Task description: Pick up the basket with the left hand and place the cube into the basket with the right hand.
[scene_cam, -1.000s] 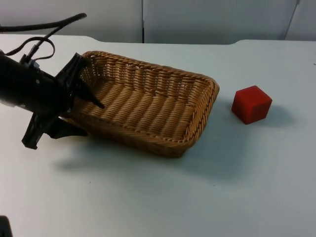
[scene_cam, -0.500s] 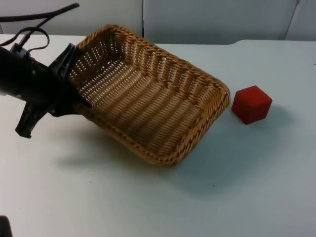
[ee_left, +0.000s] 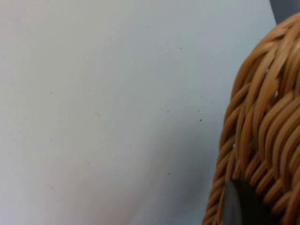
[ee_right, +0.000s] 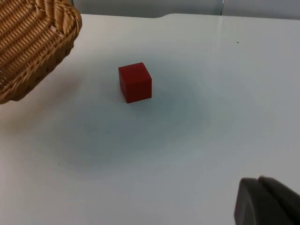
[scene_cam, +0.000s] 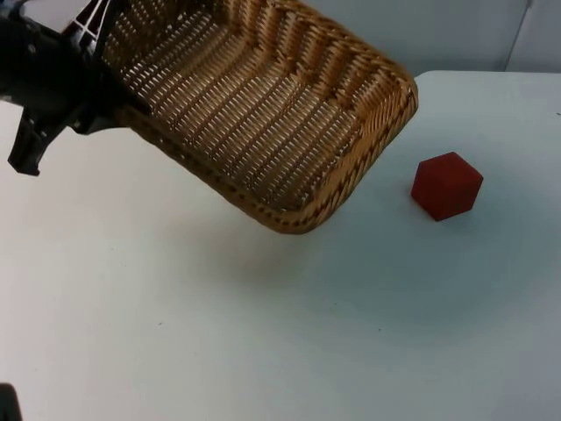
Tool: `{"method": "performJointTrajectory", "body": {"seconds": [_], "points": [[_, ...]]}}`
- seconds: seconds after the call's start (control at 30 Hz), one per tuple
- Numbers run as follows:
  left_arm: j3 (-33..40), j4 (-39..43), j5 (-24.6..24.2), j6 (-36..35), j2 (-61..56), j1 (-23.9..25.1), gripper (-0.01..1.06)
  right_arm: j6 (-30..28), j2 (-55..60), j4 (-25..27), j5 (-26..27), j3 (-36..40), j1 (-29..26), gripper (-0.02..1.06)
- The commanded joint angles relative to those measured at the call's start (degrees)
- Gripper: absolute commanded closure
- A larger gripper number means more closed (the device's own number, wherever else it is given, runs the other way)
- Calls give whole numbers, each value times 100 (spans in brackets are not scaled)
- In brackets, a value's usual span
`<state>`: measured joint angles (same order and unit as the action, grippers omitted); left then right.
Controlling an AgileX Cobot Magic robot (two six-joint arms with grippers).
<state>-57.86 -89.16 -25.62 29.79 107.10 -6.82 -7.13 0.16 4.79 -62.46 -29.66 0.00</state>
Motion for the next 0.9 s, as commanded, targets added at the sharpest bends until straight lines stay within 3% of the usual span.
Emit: {"method": "performJointTrajectory", "body": {"seconds": [0.0, 0.17, 0.47, 0.87], "points": [[-17, -21, -267, -21, -214, -20, 105, -43, -16, 0, 47, 27, 0, 105], [-17, 326, -547, -102, -258, -20, 105, -43, -16, 0, 47, 27, 0, 105], [-17, 2868, -617, -2158, -346, -20, 105, -43, -16, 0, 47, 27, 0, 105], [-22, 2956, -463, -2118, -532, -10, 105, -43, -16, 0, 47, 27, 0, 105]]}}
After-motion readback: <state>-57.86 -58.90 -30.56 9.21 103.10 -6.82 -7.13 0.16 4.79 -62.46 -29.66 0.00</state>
